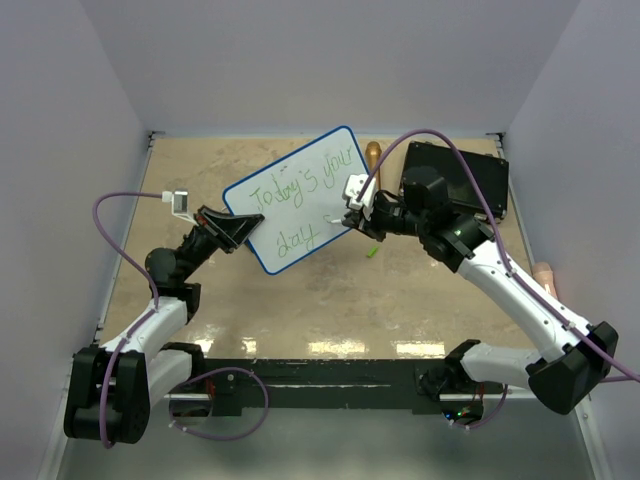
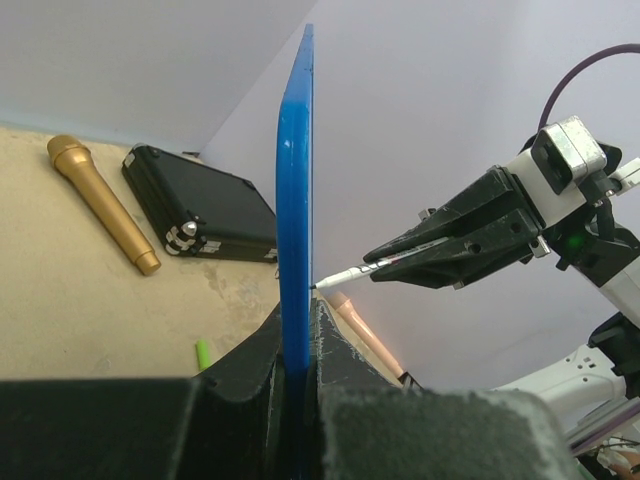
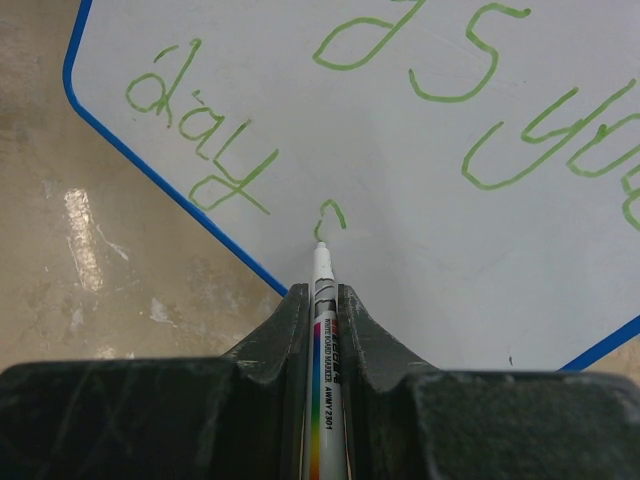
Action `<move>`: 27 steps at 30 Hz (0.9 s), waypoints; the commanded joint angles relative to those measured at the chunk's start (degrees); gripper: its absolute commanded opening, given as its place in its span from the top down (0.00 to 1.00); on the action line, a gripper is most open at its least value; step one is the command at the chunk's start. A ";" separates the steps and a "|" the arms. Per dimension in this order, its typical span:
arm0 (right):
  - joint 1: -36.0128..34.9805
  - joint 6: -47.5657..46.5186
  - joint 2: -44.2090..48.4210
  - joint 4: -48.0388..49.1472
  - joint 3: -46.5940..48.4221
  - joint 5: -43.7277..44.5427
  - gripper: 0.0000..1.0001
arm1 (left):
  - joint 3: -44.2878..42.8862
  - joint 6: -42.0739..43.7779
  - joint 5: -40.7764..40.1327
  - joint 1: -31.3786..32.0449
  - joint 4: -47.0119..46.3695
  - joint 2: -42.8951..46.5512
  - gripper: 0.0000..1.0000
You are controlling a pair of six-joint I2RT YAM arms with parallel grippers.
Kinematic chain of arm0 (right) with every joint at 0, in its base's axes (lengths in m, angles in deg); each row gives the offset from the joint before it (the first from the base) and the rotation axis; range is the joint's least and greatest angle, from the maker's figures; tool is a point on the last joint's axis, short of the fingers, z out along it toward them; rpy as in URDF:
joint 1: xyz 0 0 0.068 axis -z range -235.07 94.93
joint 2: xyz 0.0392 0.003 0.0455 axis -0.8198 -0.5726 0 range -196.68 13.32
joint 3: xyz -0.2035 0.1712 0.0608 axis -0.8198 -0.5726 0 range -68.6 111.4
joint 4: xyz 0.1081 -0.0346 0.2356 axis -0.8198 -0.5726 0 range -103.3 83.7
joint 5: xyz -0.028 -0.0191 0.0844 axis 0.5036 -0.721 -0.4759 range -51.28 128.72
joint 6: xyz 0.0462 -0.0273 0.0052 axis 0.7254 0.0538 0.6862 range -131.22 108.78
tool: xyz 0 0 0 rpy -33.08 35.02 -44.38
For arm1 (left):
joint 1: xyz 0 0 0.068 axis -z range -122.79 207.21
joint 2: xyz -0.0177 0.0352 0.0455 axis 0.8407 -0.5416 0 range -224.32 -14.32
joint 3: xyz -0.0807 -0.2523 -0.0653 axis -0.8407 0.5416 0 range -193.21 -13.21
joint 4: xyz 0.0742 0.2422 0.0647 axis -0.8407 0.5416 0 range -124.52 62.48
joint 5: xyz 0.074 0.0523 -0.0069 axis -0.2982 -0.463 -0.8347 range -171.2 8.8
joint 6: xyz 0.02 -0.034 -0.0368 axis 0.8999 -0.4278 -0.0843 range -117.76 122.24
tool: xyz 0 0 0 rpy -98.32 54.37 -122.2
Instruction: Write a sentence on the whiteboard
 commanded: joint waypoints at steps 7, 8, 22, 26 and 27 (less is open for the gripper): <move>0.73 -1.26 1.36 -0.72 -0.86 0.66 1.00 | -0.85 -1.49 -2.90 0.32 -7.64 1.52 1.00; 0.73 -1.44 1.19 -0.90 -0.86 0.05 1.00 | -0.85 -1.58 -2.90 0.32 -7.64 1.61 1.00; 0.46 -1.97 -1.62 -2.39 1.24 -4.61 1.00 | -0.67 -2.11 -3.16 0.32 -8.52 0.99 1.00; 0.38 -1.09 -2.85 -1.26 3.00 -4.88 1.00 | -0.41 -2.20 -3.16 0.32 -8.52 0.73 1.00; 0.38 -0.66 -2.86 -0.99 3.26 -4.79 1.00 | -0.24 -2.20 -3.34 0.32 -8.52 0.73 1.00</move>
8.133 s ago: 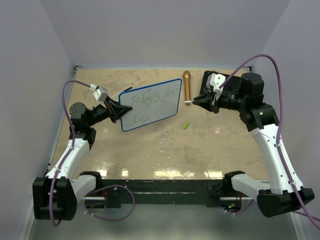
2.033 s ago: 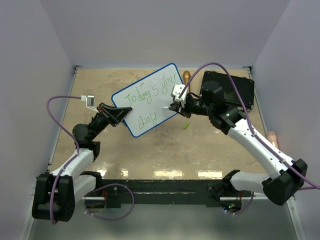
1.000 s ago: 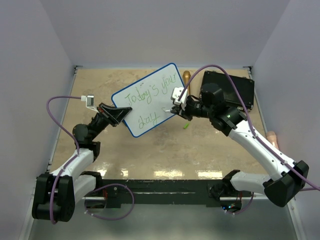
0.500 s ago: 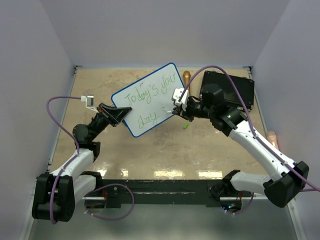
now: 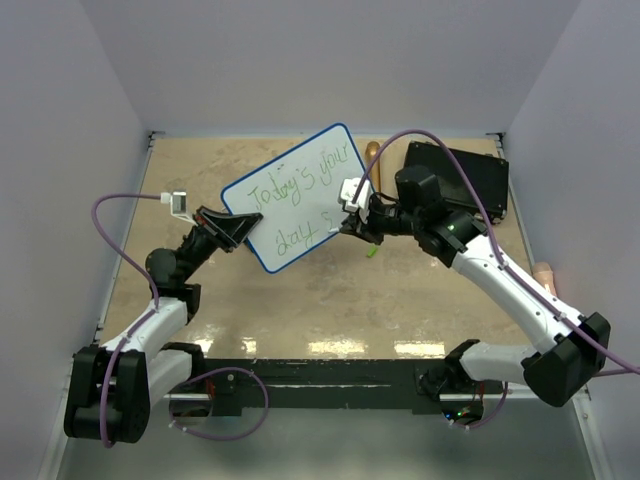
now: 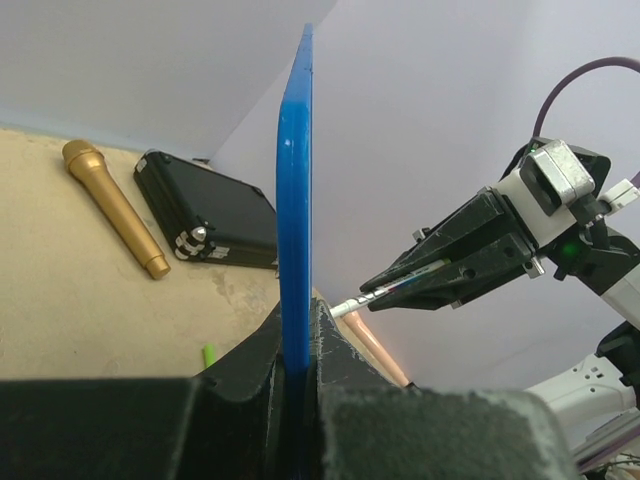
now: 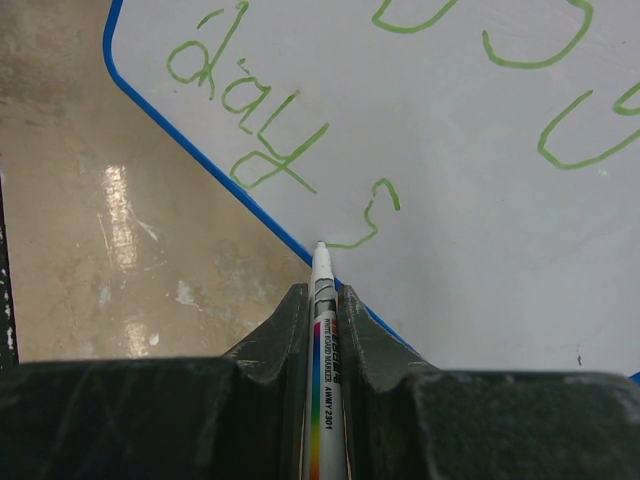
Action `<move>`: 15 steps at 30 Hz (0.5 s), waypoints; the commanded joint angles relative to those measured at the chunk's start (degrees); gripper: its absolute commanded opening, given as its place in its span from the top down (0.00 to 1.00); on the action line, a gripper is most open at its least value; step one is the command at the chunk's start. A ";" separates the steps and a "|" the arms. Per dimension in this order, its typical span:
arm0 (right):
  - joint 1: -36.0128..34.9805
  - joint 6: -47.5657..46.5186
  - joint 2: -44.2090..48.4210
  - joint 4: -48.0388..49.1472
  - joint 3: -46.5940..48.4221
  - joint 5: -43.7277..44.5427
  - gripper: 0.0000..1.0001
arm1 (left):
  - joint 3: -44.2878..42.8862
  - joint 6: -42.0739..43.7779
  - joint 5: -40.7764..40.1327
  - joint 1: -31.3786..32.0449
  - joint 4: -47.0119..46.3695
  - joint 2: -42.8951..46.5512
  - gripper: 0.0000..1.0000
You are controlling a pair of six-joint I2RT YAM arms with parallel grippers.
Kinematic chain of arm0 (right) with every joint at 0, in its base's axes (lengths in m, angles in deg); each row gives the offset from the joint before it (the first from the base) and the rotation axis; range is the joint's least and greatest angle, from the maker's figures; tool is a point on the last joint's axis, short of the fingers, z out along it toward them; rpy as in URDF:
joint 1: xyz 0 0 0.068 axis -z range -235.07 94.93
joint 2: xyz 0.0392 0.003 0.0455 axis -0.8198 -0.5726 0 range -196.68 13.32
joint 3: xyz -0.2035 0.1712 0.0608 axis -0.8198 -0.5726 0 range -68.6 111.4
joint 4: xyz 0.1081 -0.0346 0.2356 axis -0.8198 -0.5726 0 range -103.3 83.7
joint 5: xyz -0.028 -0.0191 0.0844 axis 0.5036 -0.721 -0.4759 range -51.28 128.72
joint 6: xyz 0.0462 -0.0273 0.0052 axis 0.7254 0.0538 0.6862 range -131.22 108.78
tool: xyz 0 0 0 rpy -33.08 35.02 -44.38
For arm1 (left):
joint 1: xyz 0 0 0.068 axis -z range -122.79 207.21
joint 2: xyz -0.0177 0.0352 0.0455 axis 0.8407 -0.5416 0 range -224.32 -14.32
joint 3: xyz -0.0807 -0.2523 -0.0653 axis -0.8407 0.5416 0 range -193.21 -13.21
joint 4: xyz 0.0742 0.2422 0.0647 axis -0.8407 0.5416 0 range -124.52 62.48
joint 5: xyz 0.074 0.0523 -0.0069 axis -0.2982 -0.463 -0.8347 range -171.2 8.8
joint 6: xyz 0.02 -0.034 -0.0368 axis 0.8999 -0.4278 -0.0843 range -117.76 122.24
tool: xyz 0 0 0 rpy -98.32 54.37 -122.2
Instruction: Write a sentence on the whiteboard
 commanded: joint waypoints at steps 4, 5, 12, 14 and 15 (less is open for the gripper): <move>-0.13 1.65 -0.82 2.45 6.46 -2.12 1.00 | 0.01 -2.00 -1.92 0.34 -8.00 0.91 1.00; -0.13 1.65 -1.08 1.84 7.17 -2.91 1.00 | 0.18 -1.74 -2.09 0.34 -7.47 0.82 1.00; 1.01 0.07 3.30 -0.36 8.58 -2.84 1.00 | 2.20 -1.47 -5.07 0.34 -5.27 1.26 1.00; 2.51 -0.20 3.48 -0.02 7.27 -1.43 1.00 | 2.64 -1.73 -5.95 0.34 -4.22 1.78 1.00; 2.95 -0.46 3.48 0.16 6.57 -0.46 1.00 | 2.91 -1.99 -6.31 0.34 -3.87 2.05 1.00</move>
